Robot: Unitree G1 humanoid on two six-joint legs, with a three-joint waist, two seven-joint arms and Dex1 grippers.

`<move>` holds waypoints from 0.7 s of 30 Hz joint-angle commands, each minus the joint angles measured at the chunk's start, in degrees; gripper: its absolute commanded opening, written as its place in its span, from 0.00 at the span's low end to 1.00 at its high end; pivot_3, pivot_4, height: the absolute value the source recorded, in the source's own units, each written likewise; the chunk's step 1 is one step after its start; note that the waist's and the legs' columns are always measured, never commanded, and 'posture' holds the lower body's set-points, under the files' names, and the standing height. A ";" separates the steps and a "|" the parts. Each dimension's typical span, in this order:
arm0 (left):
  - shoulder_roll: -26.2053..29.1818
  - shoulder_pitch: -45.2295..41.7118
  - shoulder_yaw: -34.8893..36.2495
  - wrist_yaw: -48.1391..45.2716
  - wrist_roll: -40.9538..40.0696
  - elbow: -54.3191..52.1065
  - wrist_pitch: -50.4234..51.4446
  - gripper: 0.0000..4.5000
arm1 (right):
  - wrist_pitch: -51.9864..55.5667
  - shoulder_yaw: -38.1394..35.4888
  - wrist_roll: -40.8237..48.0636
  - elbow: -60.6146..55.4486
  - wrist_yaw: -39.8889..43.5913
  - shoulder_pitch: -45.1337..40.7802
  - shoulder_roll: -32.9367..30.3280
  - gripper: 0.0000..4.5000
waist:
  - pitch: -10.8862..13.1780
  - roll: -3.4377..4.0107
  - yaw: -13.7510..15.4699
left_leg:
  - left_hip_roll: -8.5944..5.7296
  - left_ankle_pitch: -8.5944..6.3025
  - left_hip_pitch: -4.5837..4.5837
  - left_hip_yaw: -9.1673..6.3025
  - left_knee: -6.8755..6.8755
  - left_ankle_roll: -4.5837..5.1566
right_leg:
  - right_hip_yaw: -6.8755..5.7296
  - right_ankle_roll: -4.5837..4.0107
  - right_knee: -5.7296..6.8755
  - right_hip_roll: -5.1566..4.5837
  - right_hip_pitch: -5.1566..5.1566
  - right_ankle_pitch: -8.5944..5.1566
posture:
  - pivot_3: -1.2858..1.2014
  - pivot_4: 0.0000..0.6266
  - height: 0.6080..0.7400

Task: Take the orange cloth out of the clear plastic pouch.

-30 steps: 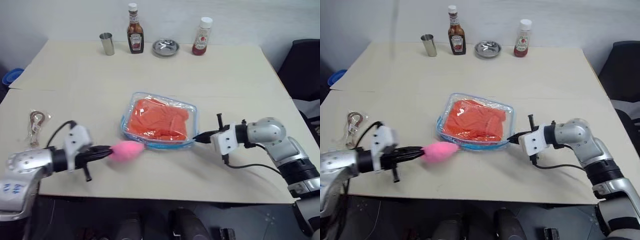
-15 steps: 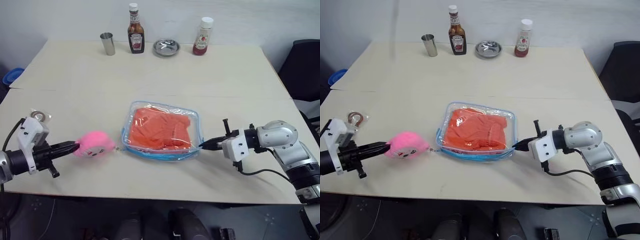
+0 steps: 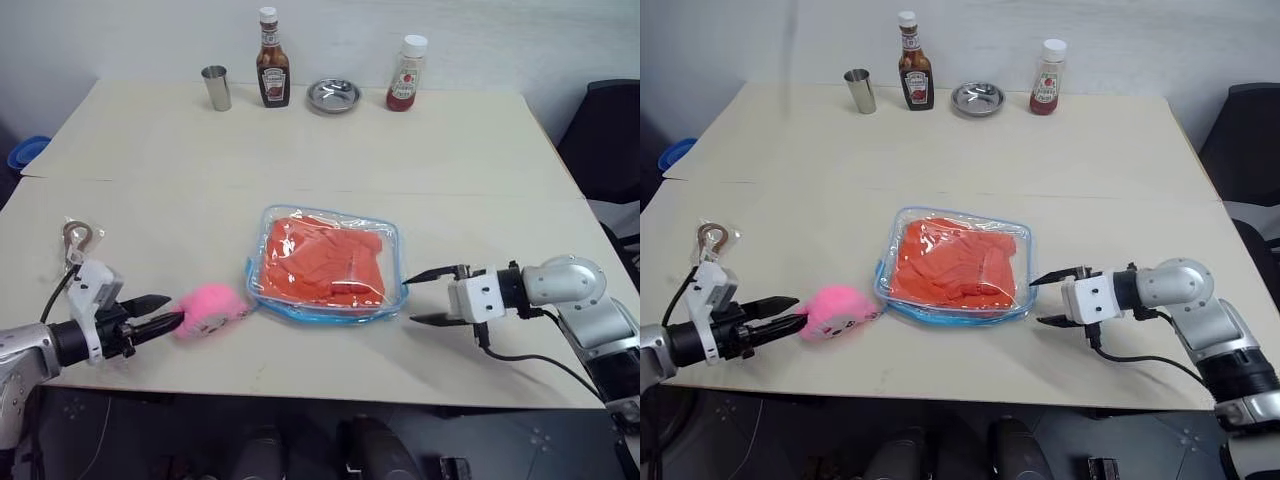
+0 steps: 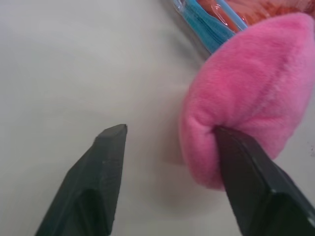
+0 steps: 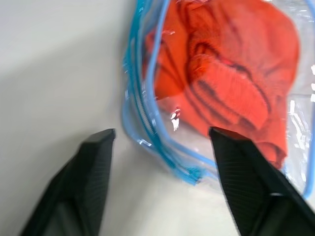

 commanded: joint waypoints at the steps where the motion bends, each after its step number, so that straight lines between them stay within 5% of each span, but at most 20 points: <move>1: -0.16 -3.39 2.54 5.00 -0.64 5.03 3.69 0.83 | 8.56 -5.33 4.02 -9.23 -3.84 3.09 -1.15 0.96 | 0.00 0.00 0.11 | 0.00 0.00 0.00 0.00 0.00 0.01 | -0.01 0.00 0.01 0.00 0.00 0.00 | 0.52 0.24 1.00; 11: 4.59 -19.46 4.87 5.14 -11.58 2.99 12.35 0.83 | 26.85 -12.41 10.98 -24.24 -8.07 9.50 -1.57 0.96 | -0.02 -0.04 0.09 | -0.01 0.04 -0.06 -0.08 0.00 -0.10 | -0.08 0.00 -0.03 -0.01 0.00 0.00 | 0.52 0.24 1.00; 15: 6.91 -22.47 -5.97 -0.98 -10.53 -8.81 6.67 0.83 | 31.79 -13.55 13.65 -26.78 -8.02 9.84 -1.71 0.96 | -0.03 -0.02 0.13 | -0.05 0.12 -0.09 -0.07 -0.01 -0.29 | -0.06 0.01 -0.10 -0.05 0.05 0.01 | 0.52 0.24 1.00; 21: 9.46 -24.72 -27.63 -8.45 7.57 -11.28 -15.79 0.83 | 38.78 -14.47 18.08 -30.97 -6.41 11.80 -3.08 0.96 | -0.01 0.01 -0.17 | 0.01 0.11 -0.06 0.00 -0.11 -0.36 | 0.01 0.01 -0.21 0.11 -0.01 0.00 | 0.52 0.24 1.00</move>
